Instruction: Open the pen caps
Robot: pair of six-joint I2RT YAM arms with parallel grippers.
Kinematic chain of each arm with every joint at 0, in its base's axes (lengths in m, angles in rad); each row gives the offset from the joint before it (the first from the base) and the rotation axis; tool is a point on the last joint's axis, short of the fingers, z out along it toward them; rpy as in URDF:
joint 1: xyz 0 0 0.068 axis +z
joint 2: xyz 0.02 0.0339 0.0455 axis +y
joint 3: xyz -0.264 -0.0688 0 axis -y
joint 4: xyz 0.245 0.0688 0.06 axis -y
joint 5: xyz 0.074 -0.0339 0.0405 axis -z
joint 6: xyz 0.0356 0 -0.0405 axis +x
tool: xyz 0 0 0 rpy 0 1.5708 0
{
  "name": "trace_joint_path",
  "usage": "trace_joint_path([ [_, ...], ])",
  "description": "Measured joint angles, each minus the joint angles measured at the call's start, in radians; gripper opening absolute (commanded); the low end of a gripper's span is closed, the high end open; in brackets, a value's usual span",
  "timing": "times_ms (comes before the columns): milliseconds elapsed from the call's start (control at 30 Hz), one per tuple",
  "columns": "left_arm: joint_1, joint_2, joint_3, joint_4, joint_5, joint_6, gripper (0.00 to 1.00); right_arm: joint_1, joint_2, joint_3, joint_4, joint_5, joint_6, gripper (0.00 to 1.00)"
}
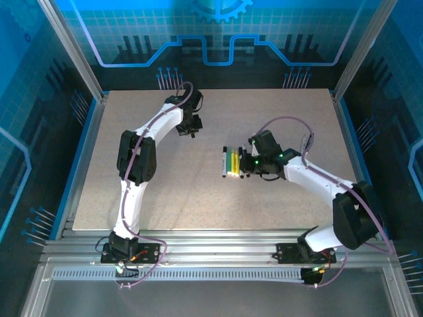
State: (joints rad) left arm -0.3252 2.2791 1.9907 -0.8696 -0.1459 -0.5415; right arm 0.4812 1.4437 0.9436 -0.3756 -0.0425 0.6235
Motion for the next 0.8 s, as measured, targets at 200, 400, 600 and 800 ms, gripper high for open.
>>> trace_joint_path([
  [200, 0.005, -0.046, -0.085, 0.008, -0.015, 0.007, 0.0, -0.083, 0.068, 0.091, -0.036, 0.046, -0.05, 0.0],
  [400, 0.008, -0.063, -0.119, 0.023, -0.019, 0.018, 0.0, -0.116, 0.089, 0.106, -0.08, 0.081, -0.075, 0.0],
  [600, 0.02, -0.063, -0.119, 0.013, -0.051, 0.034, 0.0, -0.198, 0.109, 0.13, -0.139, 0.135, -0.087, 0.0],
  [800, 0.049, -0.063, -0.119, -0.019, -0.127, 0.074, 0.0, -0.29, 0.188, 0.19, -0.185, 0.215, -0.094, 0.0],
])
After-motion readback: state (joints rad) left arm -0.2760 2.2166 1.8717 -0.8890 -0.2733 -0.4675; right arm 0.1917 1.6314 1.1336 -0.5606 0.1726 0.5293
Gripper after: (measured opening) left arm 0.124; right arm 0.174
